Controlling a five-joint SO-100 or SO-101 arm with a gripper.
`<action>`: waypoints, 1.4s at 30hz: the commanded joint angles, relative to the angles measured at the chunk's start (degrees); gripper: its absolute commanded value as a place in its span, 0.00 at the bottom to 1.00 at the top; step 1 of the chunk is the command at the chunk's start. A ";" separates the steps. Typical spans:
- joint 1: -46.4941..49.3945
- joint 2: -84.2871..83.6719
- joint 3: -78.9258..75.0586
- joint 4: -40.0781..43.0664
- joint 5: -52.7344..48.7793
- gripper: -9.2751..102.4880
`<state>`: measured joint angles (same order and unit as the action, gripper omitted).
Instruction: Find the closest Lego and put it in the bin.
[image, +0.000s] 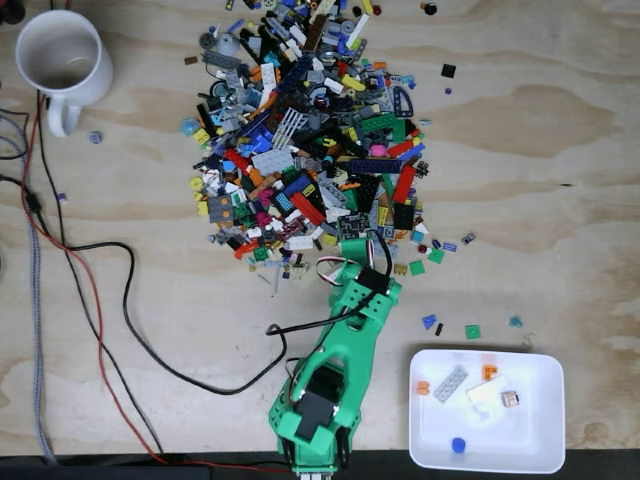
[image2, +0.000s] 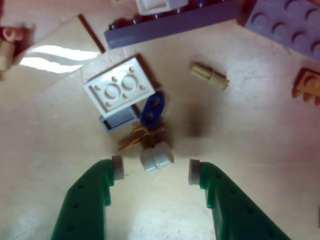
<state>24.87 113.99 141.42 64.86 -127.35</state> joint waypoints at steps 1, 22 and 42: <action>0.53 -0.26 0.18 -1.41 -1.23 0.25; 2.20 -1.93 -1.05 -5.36 -4.31 0.27; 0.35 -2.55 -3.16 -6.42 -2.20 0.25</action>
<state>25.84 111.09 141.94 58.01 -129.90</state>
